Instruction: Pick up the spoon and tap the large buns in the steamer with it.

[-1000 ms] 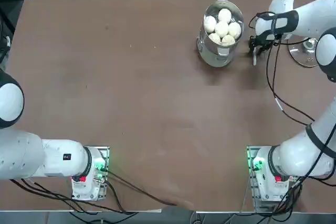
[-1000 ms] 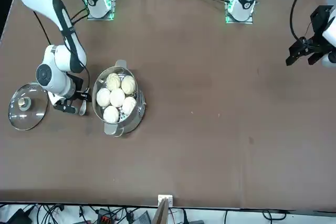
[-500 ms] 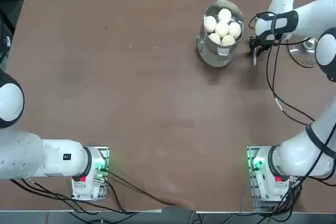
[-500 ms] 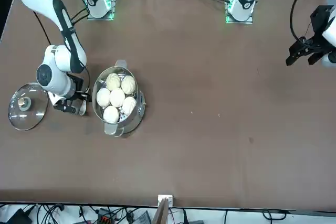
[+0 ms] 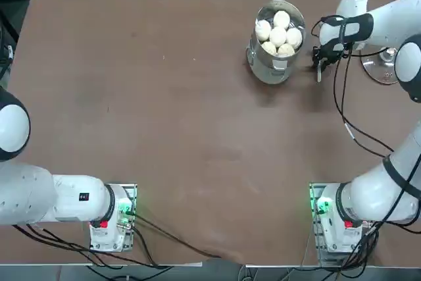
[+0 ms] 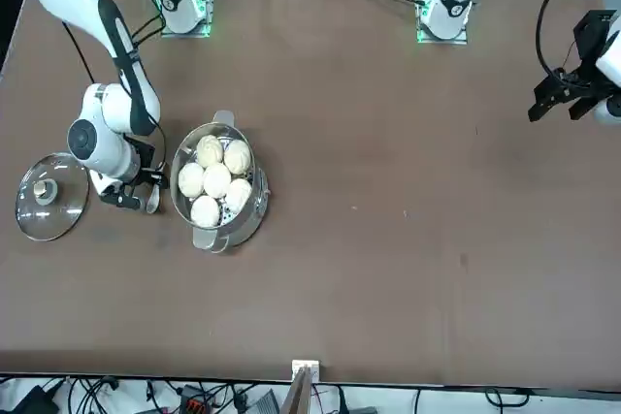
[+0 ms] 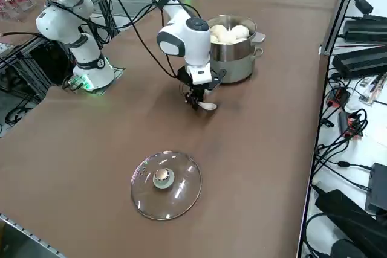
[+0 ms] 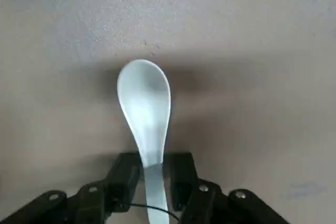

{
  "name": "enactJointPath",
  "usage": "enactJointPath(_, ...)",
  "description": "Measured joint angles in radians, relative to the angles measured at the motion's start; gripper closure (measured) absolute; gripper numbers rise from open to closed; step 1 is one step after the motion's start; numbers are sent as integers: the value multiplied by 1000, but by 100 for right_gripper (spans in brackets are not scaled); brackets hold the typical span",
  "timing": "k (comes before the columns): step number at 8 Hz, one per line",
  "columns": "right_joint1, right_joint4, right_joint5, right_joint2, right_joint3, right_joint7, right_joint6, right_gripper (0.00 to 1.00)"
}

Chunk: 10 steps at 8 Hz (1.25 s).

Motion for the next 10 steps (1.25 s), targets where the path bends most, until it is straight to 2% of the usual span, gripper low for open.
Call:
enactJointPath(5,1,1,0,-1,1,0,0,73)
enactJointPath(10,1,2,0,-1,2,0,0,77)
